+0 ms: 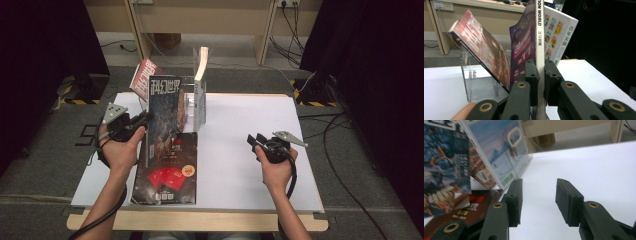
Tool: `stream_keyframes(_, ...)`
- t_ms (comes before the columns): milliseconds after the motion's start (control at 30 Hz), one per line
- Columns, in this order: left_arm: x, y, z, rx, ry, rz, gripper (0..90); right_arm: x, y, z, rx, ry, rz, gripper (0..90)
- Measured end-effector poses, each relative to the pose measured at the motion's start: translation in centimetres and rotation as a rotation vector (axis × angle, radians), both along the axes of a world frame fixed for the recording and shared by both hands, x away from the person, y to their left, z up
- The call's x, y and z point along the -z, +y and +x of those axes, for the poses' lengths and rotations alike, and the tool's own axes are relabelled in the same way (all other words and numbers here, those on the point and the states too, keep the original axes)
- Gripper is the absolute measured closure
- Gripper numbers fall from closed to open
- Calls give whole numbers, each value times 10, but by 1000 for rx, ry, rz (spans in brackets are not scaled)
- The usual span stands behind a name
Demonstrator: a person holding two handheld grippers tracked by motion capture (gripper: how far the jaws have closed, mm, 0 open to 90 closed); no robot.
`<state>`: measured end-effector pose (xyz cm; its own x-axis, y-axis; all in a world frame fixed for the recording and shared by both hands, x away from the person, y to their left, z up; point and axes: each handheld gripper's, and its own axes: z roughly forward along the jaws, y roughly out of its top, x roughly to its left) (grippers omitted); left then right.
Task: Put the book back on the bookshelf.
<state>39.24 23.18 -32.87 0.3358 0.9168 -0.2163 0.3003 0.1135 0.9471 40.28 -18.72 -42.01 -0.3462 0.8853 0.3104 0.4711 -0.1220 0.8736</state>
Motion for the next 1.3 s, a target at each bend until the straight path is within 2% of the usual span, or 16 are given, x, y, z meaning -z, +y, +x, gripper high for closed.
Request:
stream_keyframes(300, -10, -2, 13, -9, -19, -10, 828, 30, -23, -13, 48, 41, -6, 576)
stream_keyframes(467, -19, -6, 22, -18, -37, -12, 828, 40, -31, -18, 65, 66, 3, 577)
stream_keyframes(833, -32, -14, 53, -44, -45, -13, 828, 44, -36, -20, 75, 63, 15, 577)
stream_keyframes(1300, -37, -16, 90, -81, -30, -2, 827, 47, -39, -19, 80, 69, 19, 577)
